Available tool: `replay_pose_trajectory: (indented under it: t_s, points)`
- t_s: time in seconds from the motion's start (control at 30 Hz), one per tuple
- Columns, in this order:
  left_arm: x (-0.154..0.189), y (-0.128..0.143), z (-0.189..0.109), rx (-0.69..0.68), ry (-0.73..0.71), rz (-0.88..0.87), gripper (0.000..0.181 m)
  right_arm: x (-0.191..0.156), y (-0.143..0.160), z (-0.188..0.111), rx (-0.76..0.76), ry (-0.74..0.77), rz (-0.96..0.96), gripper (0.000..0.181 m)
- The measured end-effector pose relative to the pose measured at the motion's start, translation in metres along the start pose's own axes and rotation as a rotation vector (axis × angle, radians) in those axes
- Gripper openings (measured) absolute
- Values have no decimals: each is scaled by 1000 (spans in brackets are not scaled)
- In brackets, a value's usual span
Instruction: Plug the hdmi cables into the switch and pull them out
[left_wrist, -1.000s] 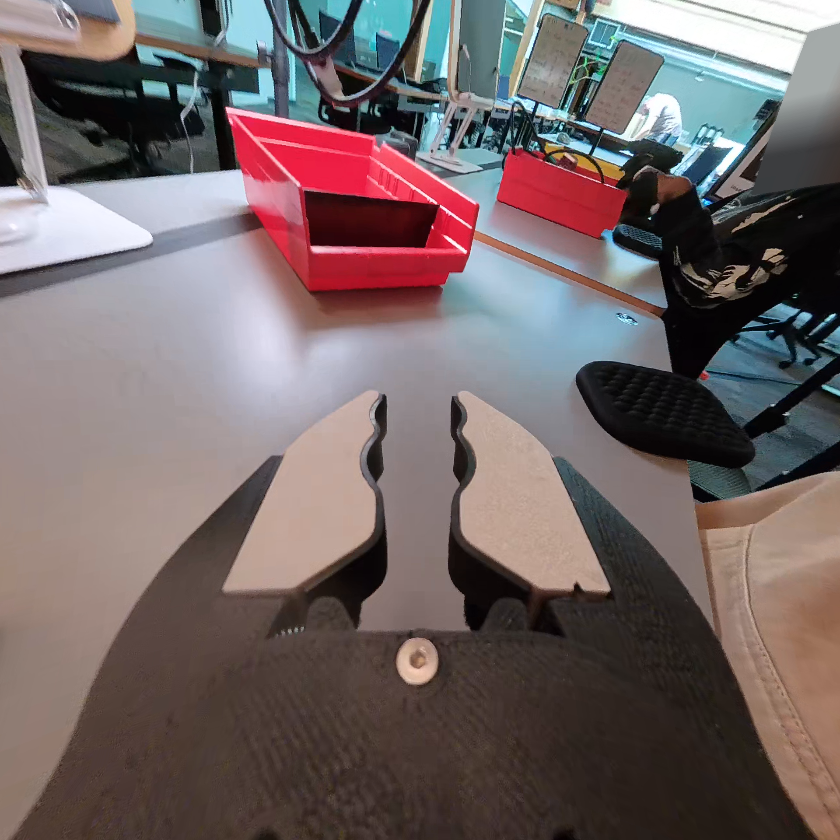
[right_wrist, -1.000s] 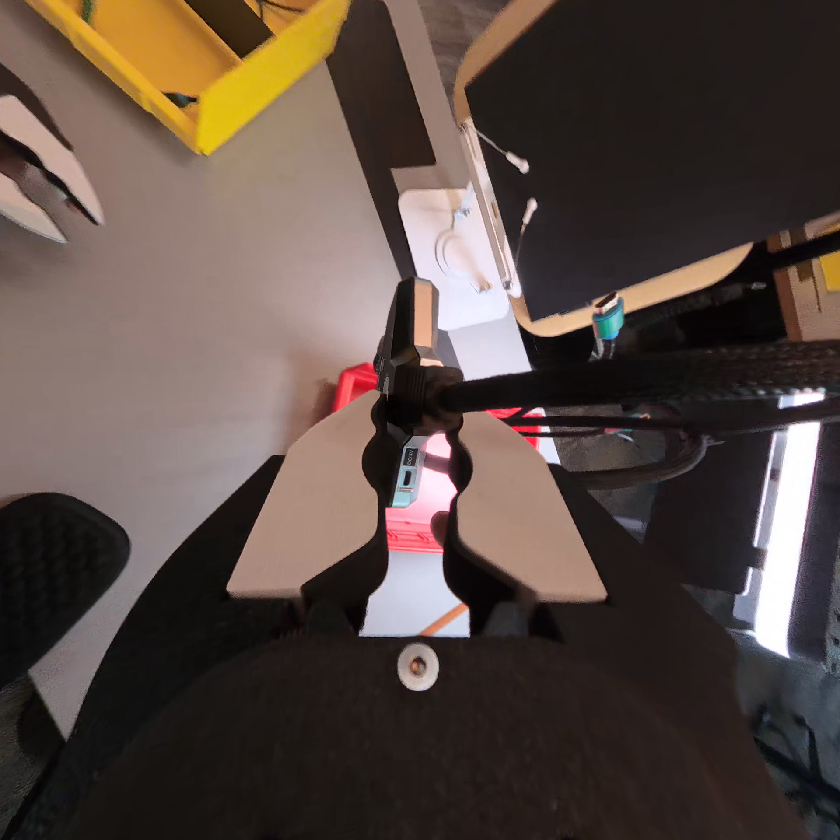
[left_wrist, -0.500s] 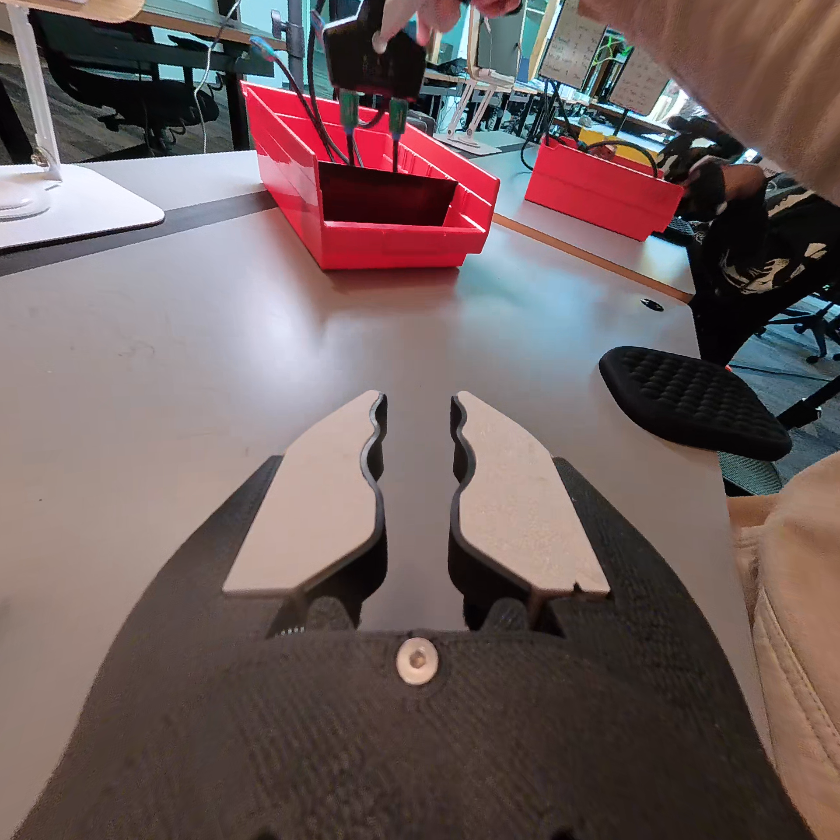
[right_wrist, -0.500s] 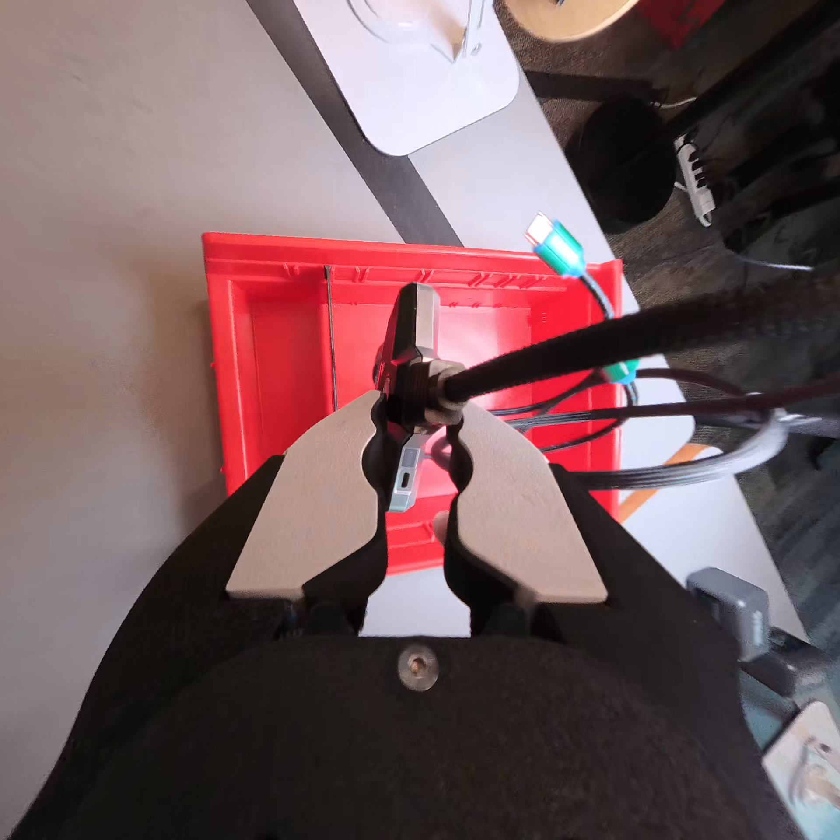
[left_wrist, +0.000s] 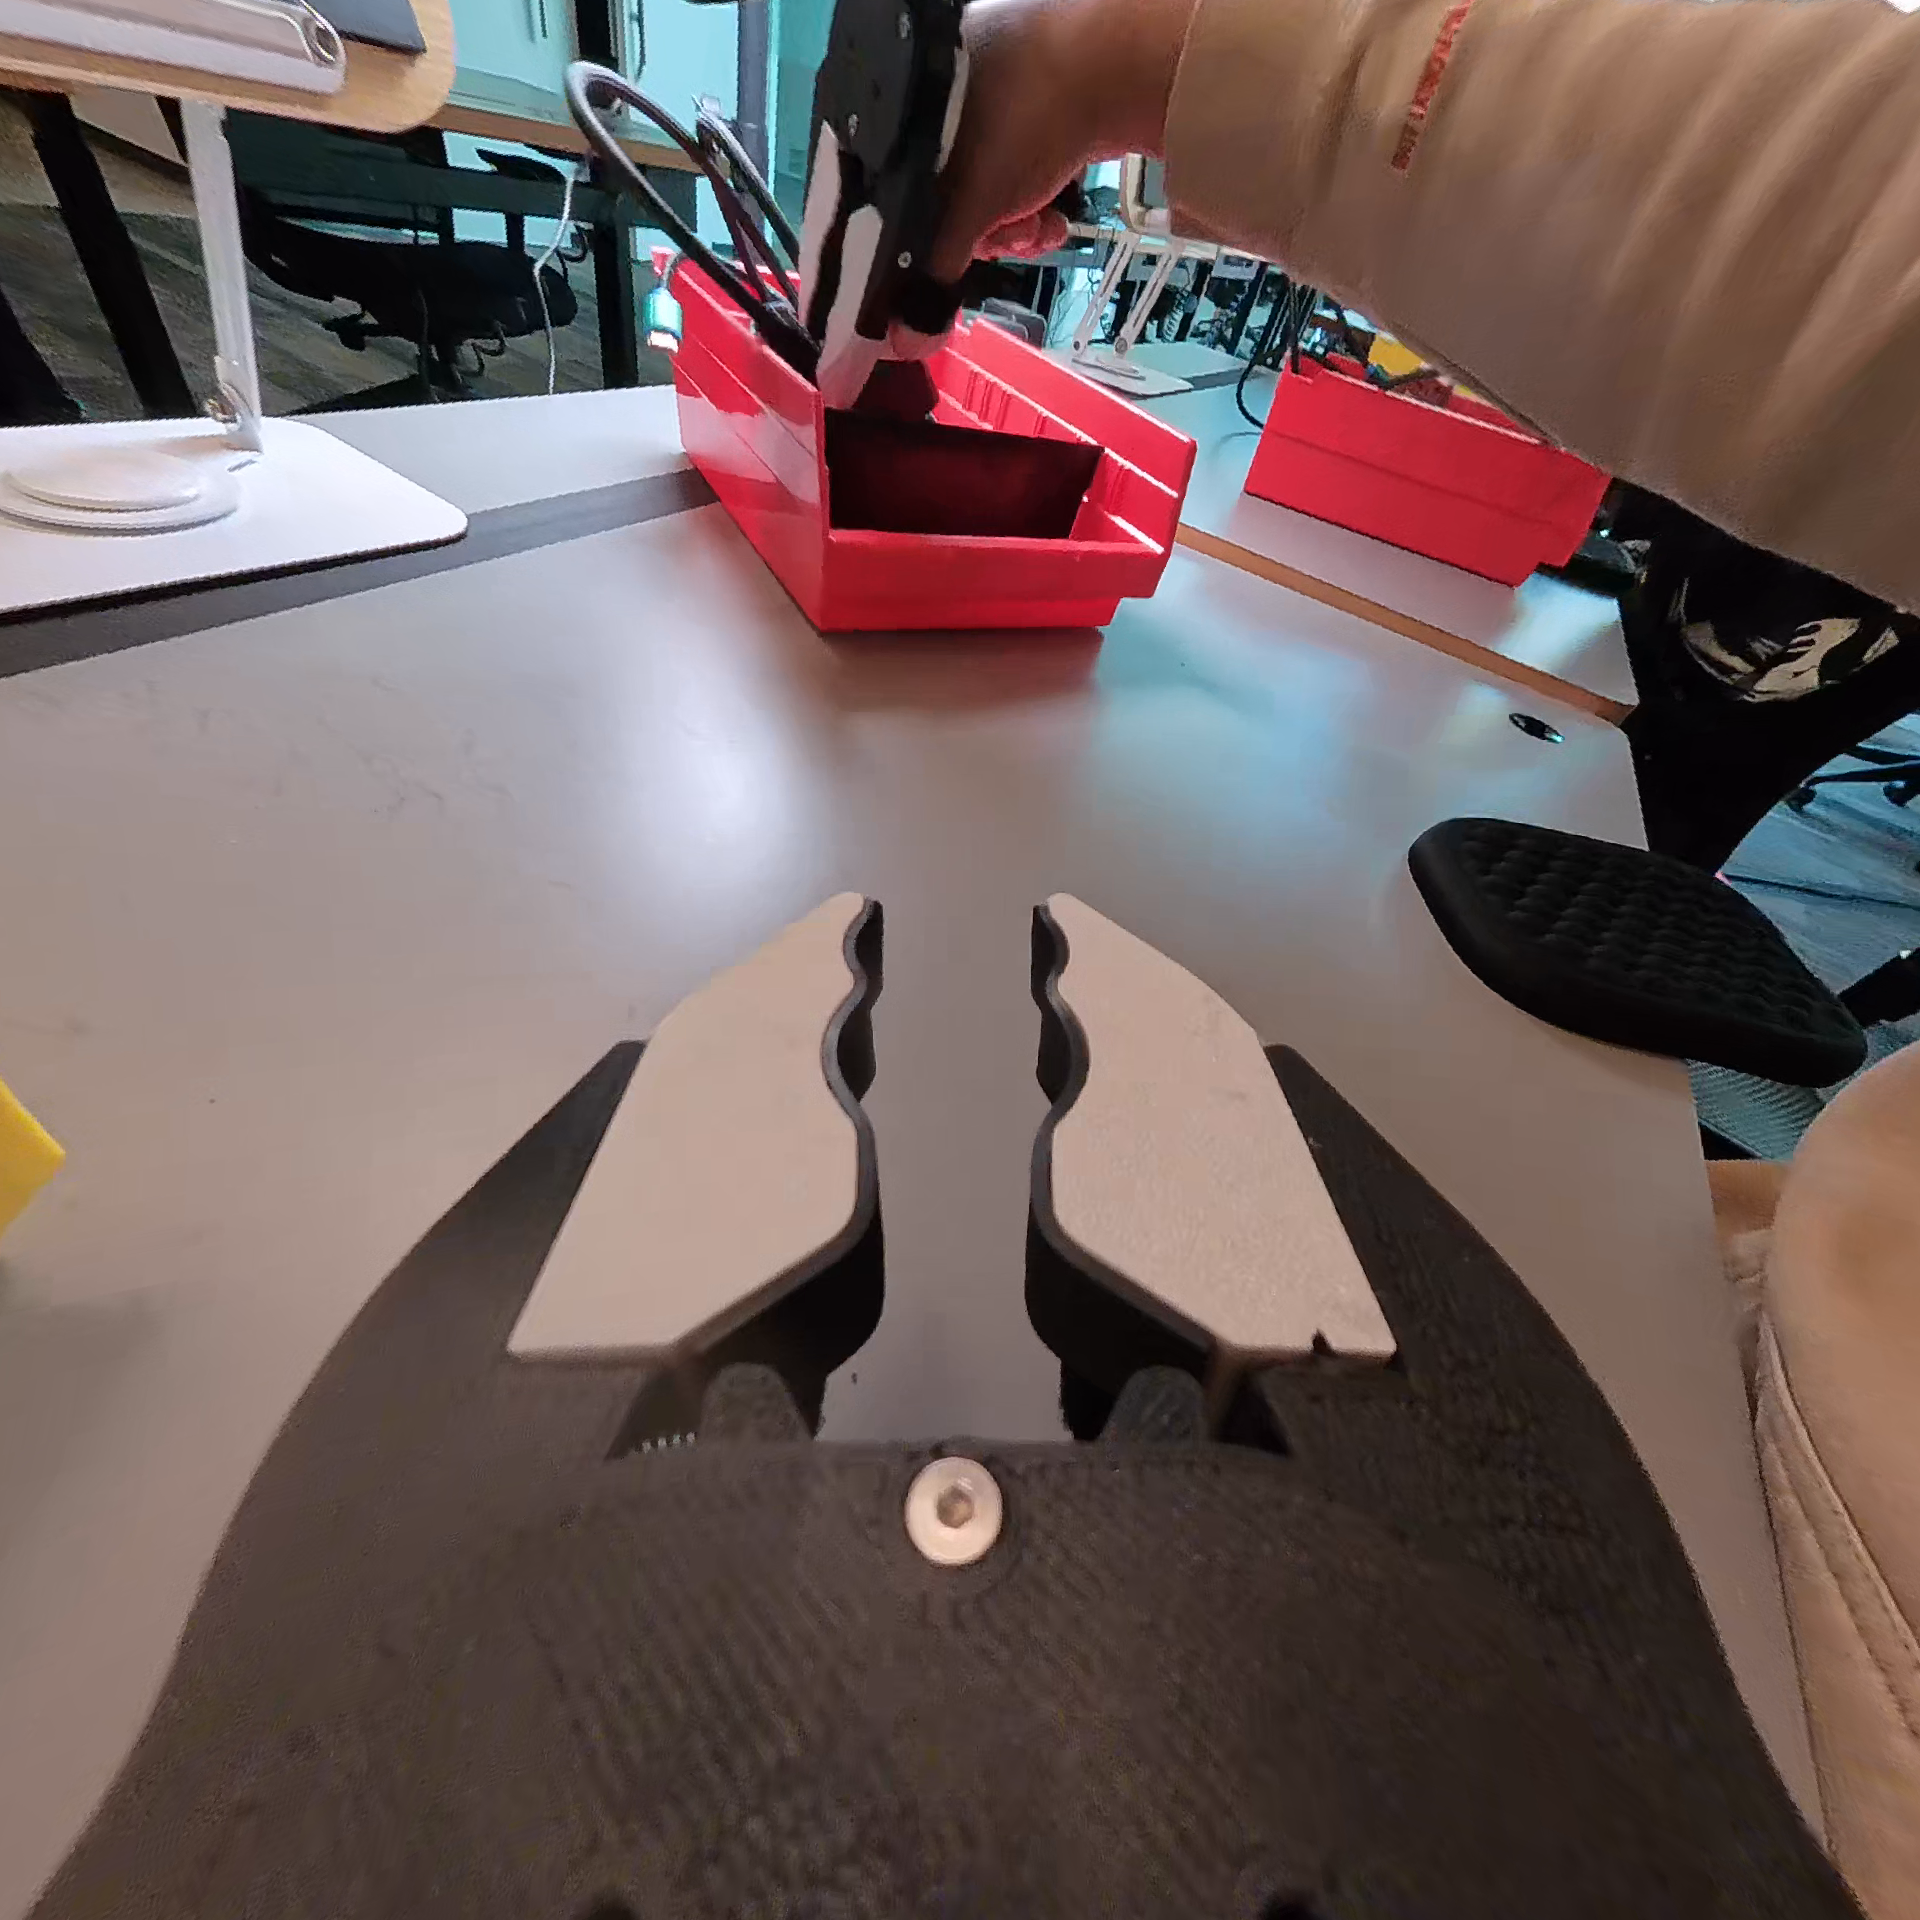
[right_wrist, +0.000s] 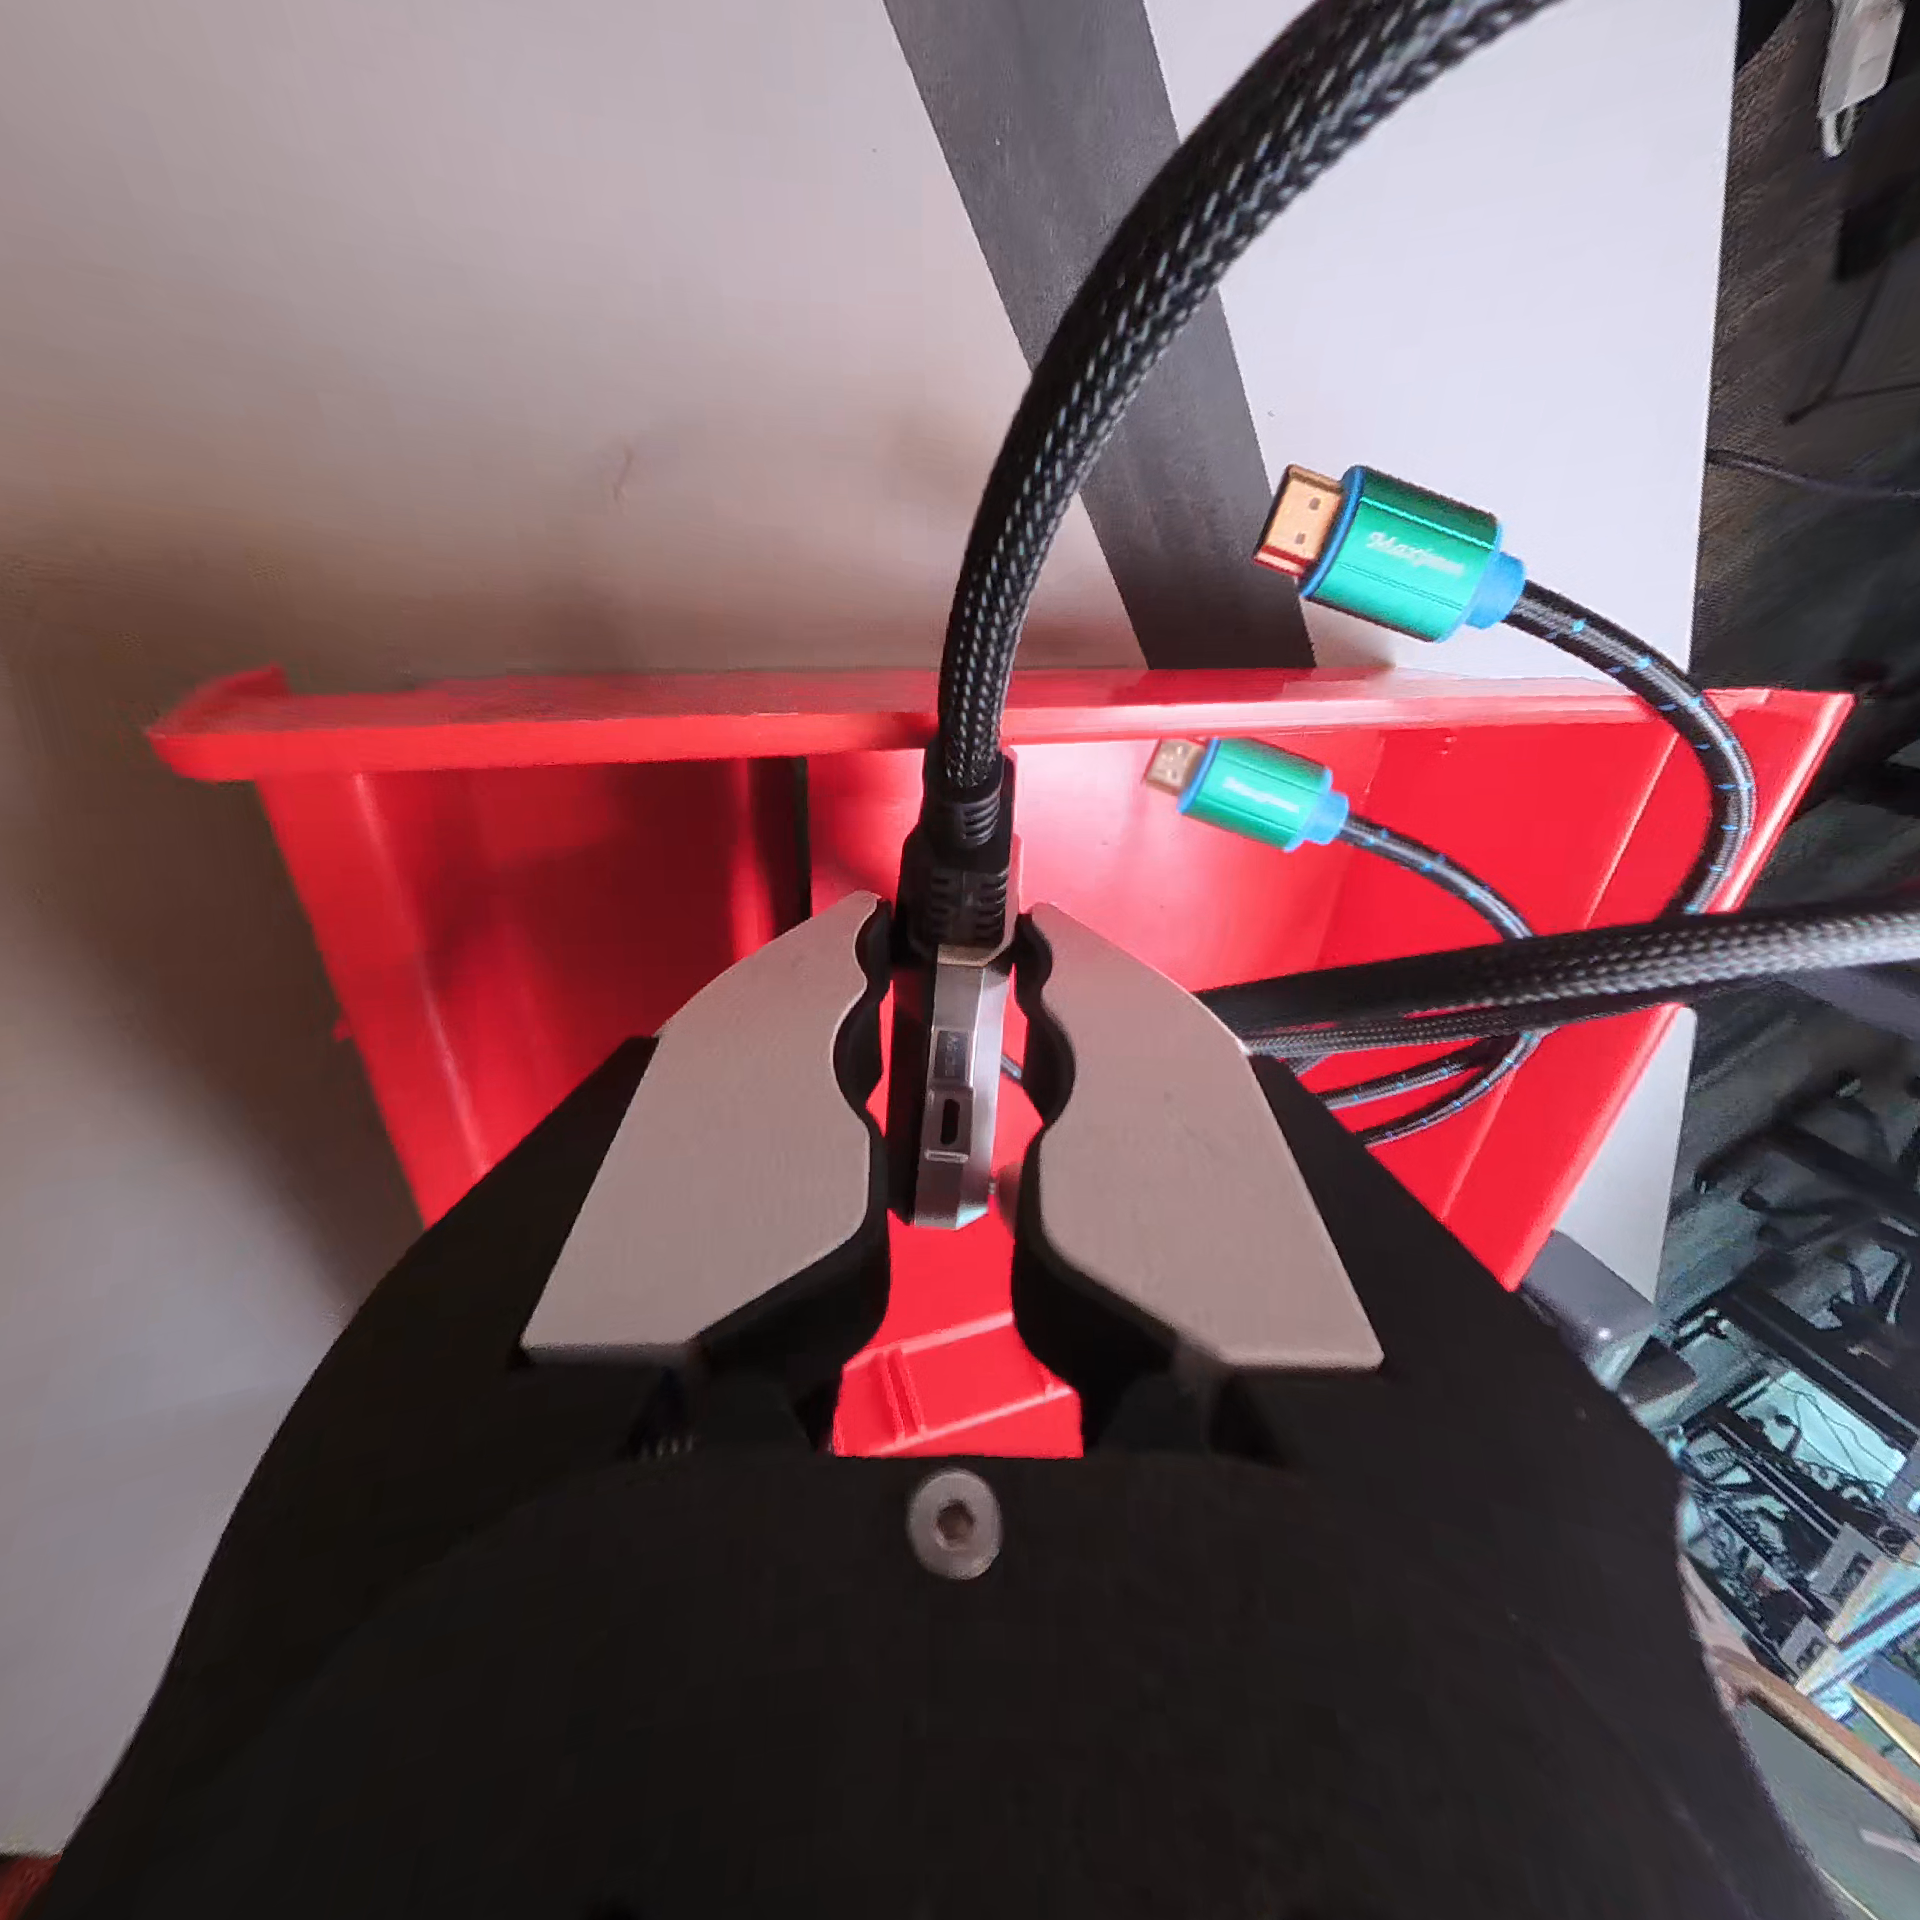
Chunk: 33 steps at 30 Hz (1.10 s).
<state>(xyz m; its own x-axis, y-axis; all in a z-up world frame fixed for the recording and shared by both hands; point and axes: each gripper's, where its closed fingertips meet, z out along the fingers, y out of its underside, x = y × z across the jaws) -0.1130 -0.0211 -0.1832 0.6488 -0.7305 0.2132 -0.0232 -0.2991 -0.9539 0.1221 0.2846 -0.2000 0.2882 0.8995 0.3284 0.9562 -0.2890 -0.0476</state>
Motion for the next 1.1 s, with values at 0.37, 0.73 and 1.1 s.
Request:
replay_pose_trajectory:
  t_s: [0.37, 0.73, 1.1]
  points:
    - [-19, -12, -13, 34, -144, 67, 32, -61, -32, -104, 747, 11, 243, 40]
    - [-51, -21, -27, 23, -291, 105, 33, -211, -56, -97, 1283, -182, 504, 40]
    - [-232, -126, -179, -220, -752, 99, 30, -207, -49, -102, 1361, -230, 490, 33]
